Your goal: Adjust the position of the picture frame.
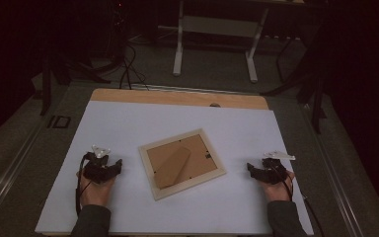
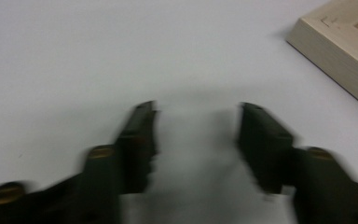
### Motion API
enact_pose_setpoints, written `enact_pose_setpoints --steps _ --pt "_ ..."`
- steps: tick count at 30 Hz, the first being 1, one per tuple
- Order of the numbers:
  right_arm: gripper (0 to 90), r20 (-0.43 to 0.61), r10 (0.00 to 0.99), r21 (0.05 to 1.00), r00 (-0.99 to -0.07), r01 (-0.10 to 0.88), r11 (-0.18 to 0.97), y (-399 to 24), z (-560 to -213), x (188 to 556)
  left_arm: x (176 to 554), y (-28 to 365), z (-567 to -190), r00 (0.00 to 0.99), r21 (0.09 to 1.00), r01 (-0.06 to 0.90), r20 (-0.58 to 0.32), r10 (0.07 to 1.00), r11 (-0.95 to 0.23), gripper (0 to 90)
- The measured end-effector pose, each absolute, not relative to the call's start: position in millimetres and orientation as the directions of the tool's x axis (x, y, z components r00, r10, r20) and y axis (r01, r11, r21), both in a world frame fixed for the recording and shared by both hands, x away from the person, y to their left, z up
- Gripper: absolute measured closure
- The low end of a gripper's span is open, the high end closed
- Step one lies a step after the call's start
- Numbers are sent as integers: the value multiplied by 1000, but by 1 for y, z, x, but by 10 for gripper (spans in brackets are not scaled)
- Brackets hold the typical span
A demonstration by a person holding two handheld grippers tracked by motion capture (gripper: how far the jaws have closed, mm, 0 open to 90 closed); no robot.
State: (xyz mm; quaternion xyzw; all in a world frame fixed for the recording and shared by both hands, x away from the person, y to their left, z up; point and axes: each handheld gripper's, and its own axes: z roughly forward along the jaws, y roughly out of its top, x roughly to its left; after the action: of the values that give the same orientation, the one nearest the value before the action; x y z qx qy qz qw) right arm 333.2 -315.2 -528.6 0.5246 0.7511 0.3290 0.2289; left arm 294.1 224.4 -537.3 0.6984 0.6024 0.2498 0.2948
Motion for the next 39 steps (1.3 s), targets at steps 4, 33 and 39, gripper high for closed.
enact_pose_setpoints --steps 4,33,39 --pt "468 -21 928 765 -372 592 255 -315 -520 327 281 220 -527 227 736 668 -58 972 -112 594" --pt "793 23 911 800 -411 554 230 -315 -501 323 264 216 -495 388 817 558 -103 916 -145 679" --pt "806 -1 899 805 -437 534 261 -307 -498 322 263 221 -493 360 822 557 -109 927 -119 669"
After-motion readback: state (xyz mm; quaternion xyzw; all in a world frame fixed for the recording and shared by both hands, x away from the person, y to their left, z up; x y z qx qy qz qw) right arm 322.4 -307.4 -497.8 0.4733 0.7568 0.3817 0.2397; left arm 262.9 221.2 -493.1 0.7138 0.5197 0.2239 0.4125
